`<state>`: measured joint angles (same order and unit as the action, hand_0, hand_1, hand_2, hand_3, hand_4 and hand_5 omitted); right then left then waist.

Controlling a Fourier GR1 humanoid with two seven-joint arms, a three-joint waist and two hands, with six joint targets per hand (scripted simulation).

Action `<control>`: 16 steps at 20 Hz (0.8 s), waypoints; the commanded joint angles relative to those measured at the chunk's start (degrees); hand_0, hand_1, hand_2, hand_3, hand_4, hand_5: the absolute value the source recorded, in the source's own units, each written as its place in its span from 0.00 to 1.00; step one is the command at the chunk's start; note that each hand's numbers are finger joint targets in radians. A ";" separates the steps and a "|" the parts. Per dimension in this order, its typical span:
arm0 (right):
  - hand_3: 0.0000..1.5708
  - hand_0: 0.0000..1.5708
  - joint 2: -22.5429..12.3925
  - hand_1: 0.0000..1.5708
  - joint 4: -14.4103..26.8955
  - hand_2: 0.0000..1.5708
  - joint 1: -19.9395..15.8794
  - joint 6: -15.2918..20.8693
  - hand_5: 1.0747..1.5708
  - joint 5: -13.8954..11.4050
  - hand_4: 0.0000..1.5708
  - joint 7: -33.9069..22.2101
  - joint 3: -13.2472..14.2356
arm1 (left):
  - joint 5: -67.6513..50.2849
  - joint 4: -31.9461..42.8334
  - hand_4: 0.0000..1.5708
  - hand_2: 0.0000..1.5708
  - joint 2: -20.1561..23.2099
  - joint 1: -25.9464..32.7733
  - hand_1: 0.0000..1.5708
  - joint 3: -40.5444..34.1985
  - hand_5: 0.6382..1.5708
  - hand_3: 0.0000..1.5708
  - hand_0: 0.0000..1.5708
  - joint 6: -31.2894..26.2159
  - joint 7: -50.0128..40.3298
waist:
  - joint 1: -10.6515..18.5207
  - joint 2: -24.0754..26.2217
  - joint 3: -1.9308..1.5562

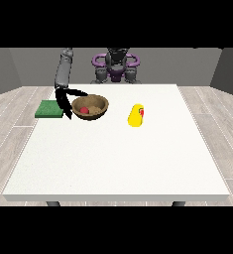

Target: Pick the cup and pour the ball into the bowl, then pick the bowl and place it on the pad

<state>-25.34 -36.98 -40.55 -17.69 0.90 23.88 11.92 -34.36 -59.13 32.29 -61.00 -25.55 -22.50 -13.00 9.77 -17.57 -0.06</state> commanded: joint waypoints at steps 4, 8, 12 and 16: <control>0.00 0.00 2.33 0.00 4.85 0.00 -0.96 1.00 0.99 -1.78 0.00 2.79 -0.78 | -0.53 -4.17 0.00 0.00 -0.59 1.13 0.00 1.36 1.00 0.00 0.00 2.88 -0.59 | 0.15 -0.10 0.01; 0.00 0.00 2.05 0.00 7.18 0.00 -2.09 0.50 1.00 0.03 0.09 3.87 1.49 | -3.55 -3.46 0.00 0.00 3.27 -0.13 0.00 -1.01 1.00 0.00 0.00 0.50 -1.58 | 0.13 -3.98 0.02; 0.52 1.00 -2.03 1.00 12.71 1.00 0.45 3.59 0.92 -1.46 0.60 -0.75 2.34 | -5.78 -6.15 0.00 0.00 3.98 -2.55 0.00 -1.06 1.00 0.00 0.00 1.13 -4.18 | 2.29 -6.31 -0.02; 0.89 1.00 -4.72 1.00 12.17 1.00 -0.33 5.03 1.00 -3.33 0.63 -3.79 1.20 | -6.49 -5.53 0.00 0.00 2.56 0.90 0.00 -1.14 1.00 0.00 0.00 -0.24 -2.82 | 1.83 -3.93 0.07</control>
<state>-27.76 -27.09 -41.48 -13.97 -0.44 24.06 14.05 -39.98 -64.58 34.74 -61.59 -26.31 -21.62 -16.39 11.75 -21.11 0.58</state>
